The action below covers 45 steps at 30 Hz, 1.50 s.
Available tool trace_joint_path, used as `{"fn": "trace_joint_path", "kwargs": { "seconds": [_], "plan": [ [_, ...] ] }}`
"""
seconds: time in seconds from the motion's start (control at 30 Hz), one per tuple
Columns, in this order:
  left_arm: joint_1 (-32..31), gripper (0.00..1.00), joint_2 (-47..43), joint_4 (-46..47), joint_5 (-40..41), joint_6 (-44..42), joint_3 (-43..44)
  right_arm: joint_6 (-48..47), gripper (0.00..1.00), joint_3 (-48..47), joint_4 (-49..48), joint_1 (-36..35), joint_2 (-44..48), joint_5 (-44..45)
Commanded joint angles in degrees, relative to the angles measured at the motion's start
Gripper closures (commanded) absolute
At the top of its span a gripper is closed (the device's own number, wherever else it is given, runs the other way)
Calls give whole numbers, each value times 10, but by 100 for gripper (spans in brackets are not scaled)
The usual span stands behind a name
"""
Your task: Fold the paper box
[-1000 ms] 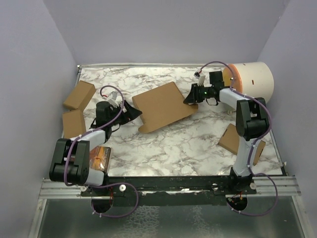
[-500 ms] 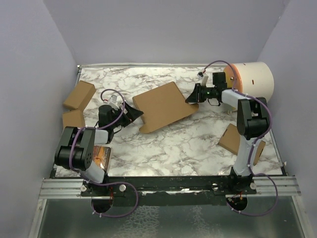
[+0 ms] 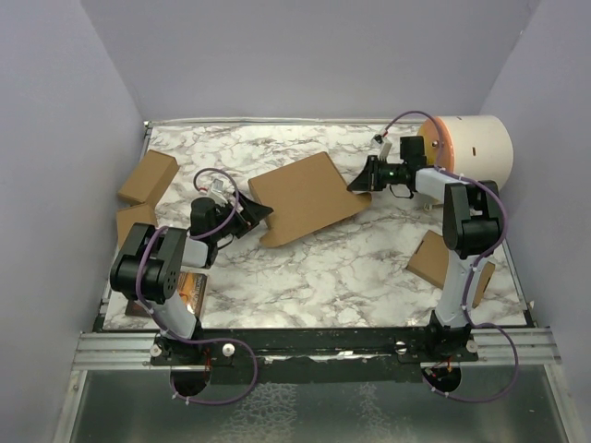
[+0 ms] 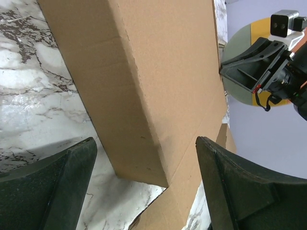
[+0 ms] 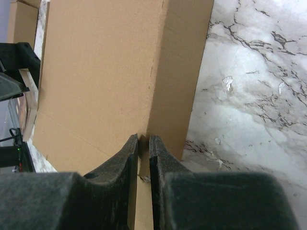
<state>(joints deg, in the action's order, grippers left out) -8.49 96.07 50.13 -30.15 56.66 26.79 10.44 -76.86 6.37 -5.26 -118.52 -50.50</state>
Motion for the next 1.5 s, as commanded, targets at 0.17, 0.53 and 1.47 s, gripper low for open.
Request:
{"fn": "trace_joint_path", "kwargs": {
  "seconds": [0.17, 0.53, 1.47],
  "plan": [
    [-7, 12, 8, 47, 29, 14, -3, -7, 88, 27, 33, 28, -35, 56],
    [-8, 12, 25, 37, 24, -2, 6, -67, 71, -23, 54, 22, -23, -33],
    [21, 12, -41, -33, 41, -36, -6, 5, 44, -219, 70, -18, -132, -105]
  ]
}}
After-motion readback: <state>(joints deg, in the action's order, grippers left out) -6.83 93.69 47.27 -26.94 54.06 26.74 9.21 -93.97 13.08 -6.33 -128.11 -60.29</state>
